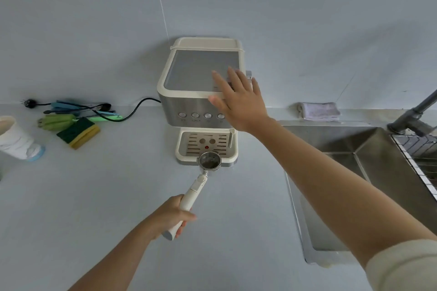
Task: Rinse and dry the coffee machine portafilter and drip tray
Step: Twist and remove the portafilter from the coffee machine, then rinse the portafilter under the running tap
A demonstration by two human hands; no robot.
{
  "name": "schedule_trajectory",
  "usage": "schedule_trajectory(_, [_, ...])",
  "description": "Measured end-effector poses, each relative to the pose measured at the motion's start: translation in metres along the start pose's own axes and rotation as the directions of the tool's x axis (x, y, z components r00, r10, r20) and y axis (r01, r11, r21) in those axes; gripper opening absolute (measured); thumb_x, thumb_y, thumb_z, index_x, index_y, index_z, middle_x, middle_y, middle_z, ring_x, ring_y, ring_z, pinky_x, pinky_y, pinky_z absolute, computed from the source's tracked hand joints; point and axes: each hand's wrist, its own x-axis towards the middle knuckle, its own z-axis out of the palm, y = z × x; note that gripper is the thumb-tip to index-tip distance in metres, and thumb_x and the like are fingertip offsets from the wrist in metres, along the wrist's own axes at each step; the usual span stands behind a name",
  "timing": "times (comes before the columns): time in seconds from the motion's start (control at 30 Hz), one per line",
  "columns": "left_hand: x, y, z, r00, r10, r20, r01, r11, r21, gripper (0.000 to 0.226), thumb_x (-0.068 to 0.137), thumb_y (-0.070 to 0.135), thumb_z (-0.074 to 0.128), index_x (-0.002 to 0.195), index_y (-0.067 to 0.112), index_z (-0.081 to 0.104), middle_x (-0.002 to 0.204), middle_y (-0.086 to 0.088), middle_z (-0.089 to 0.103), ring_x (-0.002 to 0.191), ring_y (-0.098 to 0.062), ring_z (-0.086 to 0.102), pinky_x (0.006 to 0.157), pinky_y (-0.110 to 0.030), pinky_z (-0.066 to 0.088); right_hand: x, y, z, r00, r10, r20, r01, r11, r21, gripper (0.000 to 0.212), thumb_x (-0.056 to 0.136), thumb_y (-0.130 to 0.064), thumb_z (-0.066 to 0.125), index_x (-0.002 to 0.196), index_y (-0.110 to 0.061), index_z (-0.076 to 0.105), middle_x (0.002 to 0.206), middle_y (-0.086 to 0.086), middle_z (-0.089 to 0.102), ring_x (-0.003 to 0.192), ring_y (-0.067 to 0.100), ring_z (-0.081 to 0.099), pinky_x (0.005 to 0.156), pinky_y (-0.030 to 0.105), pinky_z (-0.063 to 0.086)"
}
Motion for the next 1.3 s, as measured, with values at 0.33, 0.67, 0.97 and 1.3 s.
schedule_trajectory(0.33, [0.004,0.042,0.062,0.994,0.091,0.060,-0.096,0.992,0.081,0.020,0.080,0.009,0.062,0.080,0.015,0.042,0.056,-0.005,0.046,0.035,-0.014,0.041,0.039,-0.022,0.037,-0.112,0.066,0.023,0.959,0.237,0.159,-0.264,0.947,0.185,0.075,0.095,-0.051,0.024,0.144,-0.015,-0.019,0.155,0.006,-0.019,0.144,0.021,-0.016,0.117,0.035,-0.004])
schedule_trajectory(0.67, [0.049,0.096,0.108,0.954,0.184,0.236,-0.220,0.966,0.134,0.017,0.081,0.007,0.061,0.083,0.012,0.044,0.057,-0.006,0.047,0.038,-0.016,0.043,0.042,-0.023,0.039,-0.218,0.129,0.041,0.711,0.664,0.230,-0.701,0.696,0.155,0.075,0.096,-0.048,0.028,0.145,-0.014,-0.017,0.156,0.005,-0.018,0.144,0.019,-0.015,0.118,0.033,-0.003])
schedule_trajectory(0.97, [0.076,0.147,0.165,0.925,0.230,0.302,-0.275,0.955,0.113,0.016,0.082,0.004,0.062,0.085,0.007,0.047,0.059,-0.009,0.048,0.041,-0.017,0.044,0.040,-0.023,0.042,-0.263,0.194,0.003,0.578,0.801,0.155,-0.795,0.511,0.327,0.075,0.098,-0.040,0.032,0.145,-0.008,-0.016,0.156,0.005,-0.016,0.143,0.015,-0.016,0.113,0.025,-0.008])
schedule_trajectory(1.3, [0.117,0.226,0.267,0.941,0.253,0.226,-0.275,0.959,0.073,0.020,0.081,-0.001,0.062,0.091,0.004,0.045,0.053,-0.008,0.045,0.030,-0.011,0.042,0.033,-0.020,0.038,-0.257,0.346,-0.013,0.538,0.822,0.184,-0.731,0.346,0.589,0.080,0.096,-0.039,0.039,0.145,-0.009,-0.016,0.157,0.004,-0.009,0.145,0.019,-0.003,0.120,0.037,0.004])
